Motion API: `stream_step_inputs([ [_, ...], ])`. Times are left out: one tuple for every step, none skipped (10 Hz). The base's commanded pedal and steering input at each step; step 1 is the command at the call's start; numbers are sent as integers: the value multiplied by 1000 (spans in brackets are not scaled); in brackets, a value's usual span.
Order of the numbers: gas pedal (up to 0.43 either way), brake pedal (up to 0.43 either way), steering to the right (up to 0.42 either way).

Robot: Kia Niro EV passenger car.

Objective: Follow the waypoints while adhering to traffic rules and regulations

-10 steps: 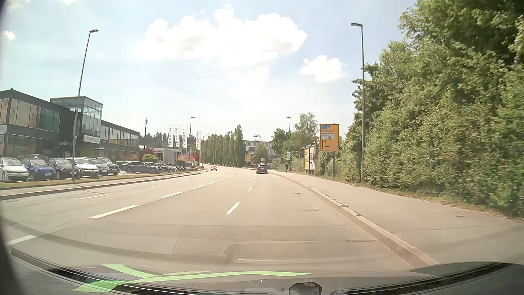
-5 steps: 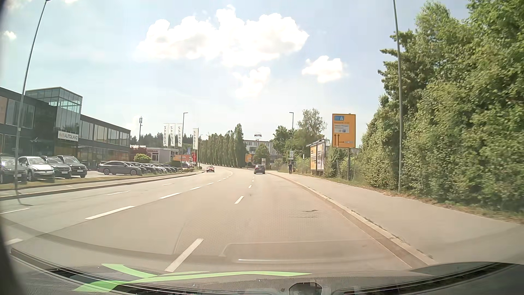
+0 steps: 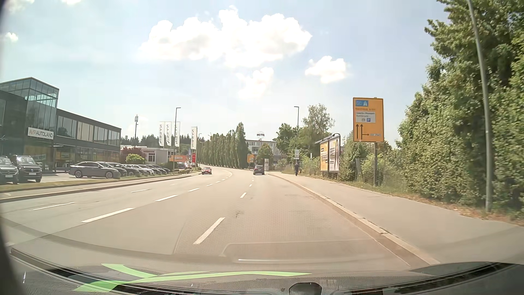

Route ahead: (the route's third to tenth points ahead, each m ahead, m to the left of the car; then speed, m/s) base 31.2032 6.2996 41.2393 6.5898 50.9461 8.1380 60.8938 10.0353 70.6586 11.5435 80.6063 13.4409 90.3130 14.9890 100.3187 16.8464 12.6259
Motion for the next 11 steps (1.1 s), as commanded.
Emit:
stream_step_inputs([
  [150,0,-11],
  [150,0,-12],
  [150,0,-13],
  [150,0,-12],
  [150,0,-12],
  [150,0,-12],
  [150,0,-12],
  [150,0,-12],
  [150,0,-12],
  [150,0,-12],
  [150,0,-12],
])
